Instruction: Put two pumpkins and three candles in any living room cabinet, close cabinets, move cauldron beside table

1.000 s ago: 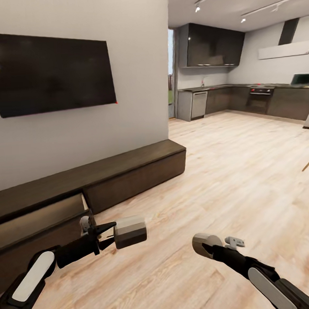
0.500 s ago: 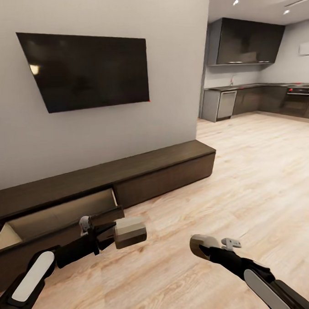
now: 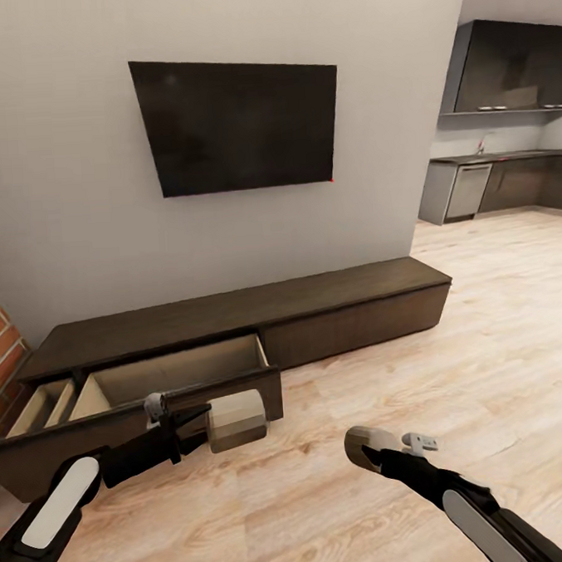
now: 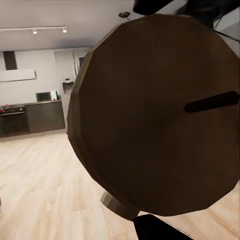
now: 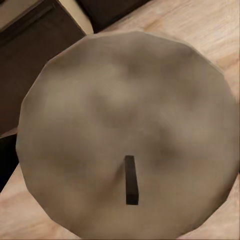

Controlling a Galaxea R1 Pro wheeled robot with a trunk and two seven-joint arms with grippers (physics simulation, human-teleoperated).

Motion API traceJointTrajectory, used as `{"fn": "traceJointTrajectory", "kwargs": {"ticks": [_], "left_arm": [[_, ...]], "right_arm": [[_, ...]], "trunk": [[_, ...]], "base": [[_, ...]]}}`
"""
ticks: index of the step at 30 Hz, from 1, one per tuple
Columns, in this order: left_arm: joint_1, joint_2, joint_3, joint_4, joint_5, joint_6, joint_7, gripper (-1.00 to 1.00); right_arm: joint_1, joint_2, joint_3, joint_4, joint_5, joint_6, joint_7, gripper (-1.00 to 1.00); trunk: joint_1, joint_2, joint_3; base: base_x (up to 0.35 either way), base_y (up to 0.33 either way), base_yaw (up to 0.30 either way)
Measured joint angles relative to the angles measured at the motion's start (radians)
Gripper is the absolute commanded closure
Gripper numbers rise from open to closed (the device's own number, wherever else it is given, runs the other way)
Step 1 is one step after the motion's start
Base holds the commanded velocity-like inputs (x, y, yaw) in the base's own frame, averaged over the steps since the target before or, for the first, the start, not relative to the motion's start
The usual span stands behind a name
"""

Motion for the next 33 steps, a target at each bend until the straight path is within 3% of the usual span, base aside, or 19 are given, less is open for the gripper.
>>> {"fn": "traceJointTrajectory", "kwargs": {"ticks": [11, 25, 33], "left_arm": [[0.0, 0.0, 0.0, 0.0, 0.0, 0.0, 0.0, 1.0], [0.0, 0.002, 0.001, 0.0, 0.003, 0.001, -0.003, 1.0], [0.0, 0.007, 0.003, 0.0, 0.011, 0.004, -0.004, 1.0]], "right_arm": [[0.0, 0.0, 0.0, 0.0, 0.001, 0.0, 0.0, 1.0], [0.0, 0.0, 0.0, 0.0, 0.002, 0.001, 0.0, 1.0], [0.0, 0.0, -0.001, -0.001, 0.002, -0.005, 0.003, 1.0]], "trunk": [[0.0, 0.0, 0.0], [0.0, 0.0, 0.0], [-0.031, 0.056, 0.025]], "base": [[-0.001, 0.255, 0.271], [0.0, 0.019, 0.271], [0.0, 0.0, 0.138]]}}
